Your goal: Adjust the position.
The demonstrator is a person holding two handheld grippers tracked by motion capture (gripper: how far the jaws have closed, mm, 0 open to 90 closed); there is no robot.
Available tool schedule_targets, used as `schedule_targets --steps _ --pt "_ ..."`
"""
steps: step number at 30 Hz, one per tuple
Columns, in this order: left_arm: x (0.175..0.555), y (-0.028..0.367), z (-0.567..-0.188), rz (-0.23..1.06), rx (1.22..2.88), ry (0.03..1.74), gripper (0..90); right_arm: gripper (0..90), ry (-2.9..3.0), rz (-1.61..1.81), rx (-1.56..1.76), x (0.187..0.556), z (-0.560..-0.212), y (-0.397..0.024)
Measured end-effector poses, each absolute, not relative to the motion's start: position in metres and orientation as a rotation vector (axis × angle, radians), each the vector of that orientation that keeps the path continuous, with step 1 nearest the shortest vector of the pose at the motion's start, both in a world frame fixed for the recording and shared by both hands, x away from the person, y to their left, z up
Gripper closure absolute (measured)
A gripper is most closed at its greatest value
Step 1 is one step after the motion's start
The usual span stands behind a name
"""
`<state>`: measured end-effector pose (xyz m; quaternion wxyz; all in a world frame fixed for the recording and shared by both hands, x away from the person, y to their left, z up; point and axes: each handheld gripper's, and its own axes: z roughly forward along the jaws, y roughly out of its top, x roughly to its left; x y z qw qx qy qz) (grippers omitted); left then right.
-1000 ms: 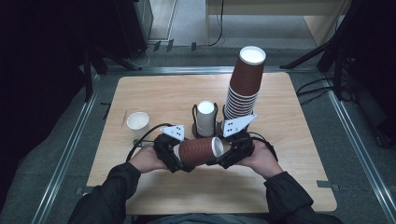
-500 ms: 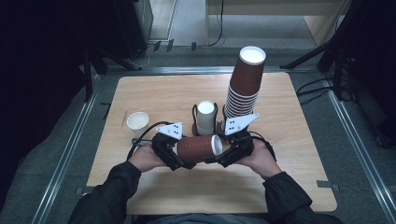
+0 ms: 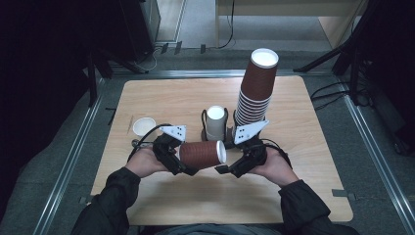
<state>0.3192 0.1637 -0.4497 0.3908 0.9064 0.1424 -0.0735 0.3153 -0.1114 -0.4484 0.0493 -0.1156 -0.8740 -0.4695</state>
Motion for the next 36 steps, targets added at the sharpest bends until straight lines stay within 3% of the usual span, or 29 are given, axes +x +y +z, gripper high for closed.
schedule_targets --steps 11,36 --pt "0.318 0.161 -0.445 -0.086 2.461 0.355 10.9 17.0 -2.749 -1.316 -0.341 0.316 -0.459 -0.108" --pt "0.318 0.131 -0.463 -0.085 2.674 0.325 10.9 17.1 -2.867 -1.175 -0.297 0.312 -0.469 -0.094"
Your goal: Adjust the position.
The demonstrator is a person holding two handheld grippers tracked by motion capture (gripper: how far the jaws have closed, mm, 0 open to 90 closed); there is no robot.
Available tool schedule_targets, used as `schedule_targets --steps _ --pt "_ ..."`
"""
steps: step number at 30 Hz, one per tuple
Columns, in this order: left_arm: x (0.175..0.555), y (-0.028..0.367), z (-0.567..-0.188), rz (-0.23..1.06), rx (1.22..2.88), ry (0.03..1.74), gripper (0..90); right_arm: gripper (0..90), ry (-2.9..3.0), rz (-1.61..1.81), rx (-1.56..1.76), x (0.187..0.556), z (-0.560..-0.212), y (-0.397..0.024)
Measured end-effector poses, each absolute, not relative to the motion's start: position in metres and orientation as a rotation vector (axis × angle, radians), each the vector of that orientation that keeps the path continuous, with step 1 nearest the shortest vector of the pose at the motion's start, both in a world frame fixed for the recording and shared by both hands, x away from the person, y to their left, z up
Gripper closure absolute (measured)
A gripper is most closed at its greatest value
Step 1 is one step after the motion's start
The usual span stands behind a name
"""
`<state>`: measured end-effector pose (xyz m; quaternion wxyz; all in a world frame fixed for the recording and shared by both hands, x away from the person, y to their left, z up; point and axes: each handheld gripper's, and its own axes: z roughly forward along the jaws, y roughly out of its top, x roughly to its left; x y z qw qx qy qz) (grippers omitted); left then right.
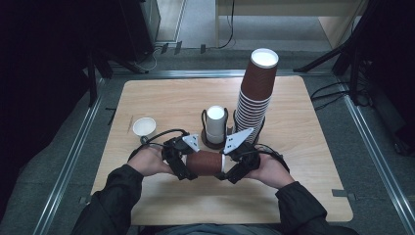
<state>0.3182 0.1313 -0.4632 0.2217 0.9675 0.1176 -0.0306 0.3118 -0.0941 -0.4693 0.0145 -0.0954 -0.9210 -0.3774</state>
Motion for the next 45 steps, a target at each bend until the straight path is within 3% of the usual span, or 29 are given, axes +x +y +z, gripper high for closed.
schedule_targets --steps 24,28,31,45 --pt "0.313 0.115 -0.469 -0.144 2.706 0.303 8.5 20.8 -2.911 -1.065 -0.199 0.305 -0.479 -0.068" --pt "0.311 0.117 -0.465 -0.102 2.667 0.286 7.0 20.6 -2.898 -1.092 -0.188 0.305 -0.477 -0.071" --pt "0.311 0.119 -0.462 -0.054 2.651 0.308 0.0 20.4 -2.894 -1.119 -0.201 0.306 -0.474 -0.077" --pt "0.317 0.151 -0.456 -0.082 2.485 0.405 0.0 20.2 -2.888 -1.222 -0.247 0.312 -0.463 -0.1"
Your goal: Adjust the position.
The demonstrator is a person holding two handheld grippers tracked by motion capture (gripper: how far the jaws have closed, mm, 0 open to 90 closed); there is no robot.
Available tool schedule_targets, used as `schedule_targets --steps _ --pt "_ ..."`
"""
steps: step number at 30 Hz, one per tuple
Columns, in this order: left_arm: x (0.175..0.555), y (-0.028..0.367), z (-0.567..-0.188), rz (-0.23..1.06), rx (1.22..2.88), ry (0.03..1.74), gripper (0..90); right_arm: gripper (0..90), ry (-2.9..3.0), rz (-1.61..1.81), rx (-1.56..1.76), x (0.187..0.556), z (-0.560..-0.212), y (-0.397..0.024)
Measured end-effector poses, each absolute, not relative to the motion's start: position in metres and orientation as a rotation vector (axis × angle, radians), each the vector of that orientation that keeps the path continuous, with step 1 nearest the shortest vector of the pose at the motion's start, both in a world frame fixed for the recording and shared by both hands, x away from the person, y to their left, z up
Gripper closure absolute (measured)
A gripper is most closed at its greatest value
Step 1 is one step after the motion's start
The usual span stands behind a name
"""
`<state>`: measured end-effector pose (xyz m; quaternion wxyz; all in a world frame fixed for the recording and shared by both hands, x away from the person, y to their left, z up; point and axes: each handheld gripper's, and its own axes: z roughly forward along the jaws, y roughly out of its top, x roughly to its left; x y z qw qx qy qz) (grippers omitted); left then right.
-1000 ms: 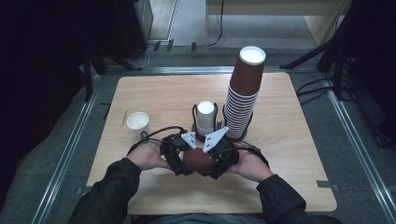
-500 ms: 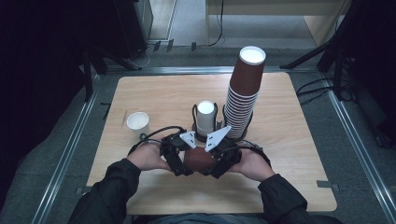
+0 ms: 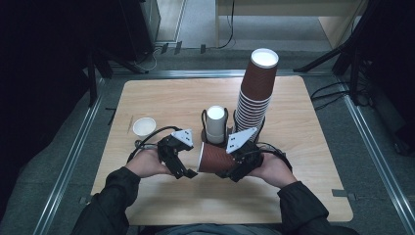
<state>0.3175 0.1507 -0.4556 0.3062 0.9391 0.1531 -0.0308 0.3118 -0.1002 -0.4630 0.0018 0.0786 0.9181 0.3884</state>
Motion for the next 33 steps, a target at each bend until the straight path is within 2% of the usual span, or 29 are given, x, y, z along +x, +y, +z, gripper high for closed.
schedule_targets --steps 14,19,33 --pt "0.318 0.159 -0.455 -0.123 2.283 0.404 0.0 20.1 2.826 1.309 0.224 0.313 -0.459 -0.108" --pt "0.318 0.156 -0.455 -0.181 2.229 0.389 0.0 20.1 2.823 1.323 0.208 0.31 -0.459 -0.107" --pt "0.315 0.14 -0.457 -0.236 2.196 0.348 0.0 20.1 2.81 1.373 0.145 0.305 -0.46 -0.097"
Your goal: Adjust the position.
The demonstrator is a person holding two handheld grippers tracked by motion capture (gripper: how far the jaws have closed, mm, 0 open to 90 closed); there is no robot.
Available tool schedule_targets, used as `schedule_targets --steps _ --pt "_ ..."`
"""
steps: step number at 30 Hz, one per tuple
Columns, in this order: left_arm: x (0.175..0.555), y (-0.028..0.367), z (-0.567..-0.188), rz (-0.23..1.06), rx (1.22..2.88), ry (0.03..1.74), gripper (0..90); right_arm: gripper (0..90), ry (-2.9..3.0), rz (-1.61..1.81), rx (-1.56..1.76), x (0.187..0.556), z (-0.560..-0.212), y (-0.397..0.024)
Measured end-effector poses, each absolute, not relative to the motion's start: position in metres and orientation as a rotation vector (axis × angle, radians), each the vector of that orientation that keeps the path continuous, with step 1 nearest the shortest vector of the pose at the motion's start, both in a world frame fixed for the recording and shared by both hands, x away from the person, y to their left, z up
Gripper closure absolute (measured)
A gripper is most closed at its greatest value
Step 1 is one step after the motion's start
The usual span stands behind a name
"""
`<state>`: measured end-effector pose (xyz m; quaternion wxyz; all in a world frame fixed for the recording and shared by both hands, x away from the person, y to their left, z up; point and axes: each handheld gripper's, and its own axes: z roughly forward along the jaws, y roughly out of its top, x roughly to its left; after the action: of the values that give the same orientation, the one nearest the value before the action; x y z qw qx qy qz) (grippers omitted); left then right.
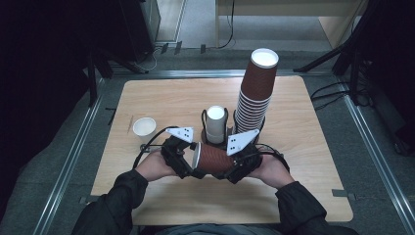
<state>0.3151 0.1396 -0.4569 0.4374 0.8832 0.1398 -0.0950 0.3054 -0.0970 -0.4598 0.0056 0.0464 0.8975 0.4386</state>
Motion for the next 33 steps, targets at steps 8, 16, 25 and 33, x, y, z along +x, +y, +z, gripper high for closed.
schedule_targets --steps 8,16,25,33 --pt "0.313 0.137 -0.454 -0.19 2.2 0.34 7.0 20.2 2.809 1.376 0.147 0.303 -0.46 -0.094" --pt "0.313 0.136 -0.453 -0.206 2.235 0.341 10.4 20.5 2.805 1.361 0.124 0.303 -0.461 -0.094" --pt "0.316 0.139 -0.453 -0.237 2.249 0.351 11.3 19.7 2.843 1.352 0.154 0.304 -0.461 -0.092" --pt "0.318 0.153 -0.448 -0.21 2.248 0.383 11.3 16.1 2.868 1.306 0.201 0.307 -0.464 -0.097"
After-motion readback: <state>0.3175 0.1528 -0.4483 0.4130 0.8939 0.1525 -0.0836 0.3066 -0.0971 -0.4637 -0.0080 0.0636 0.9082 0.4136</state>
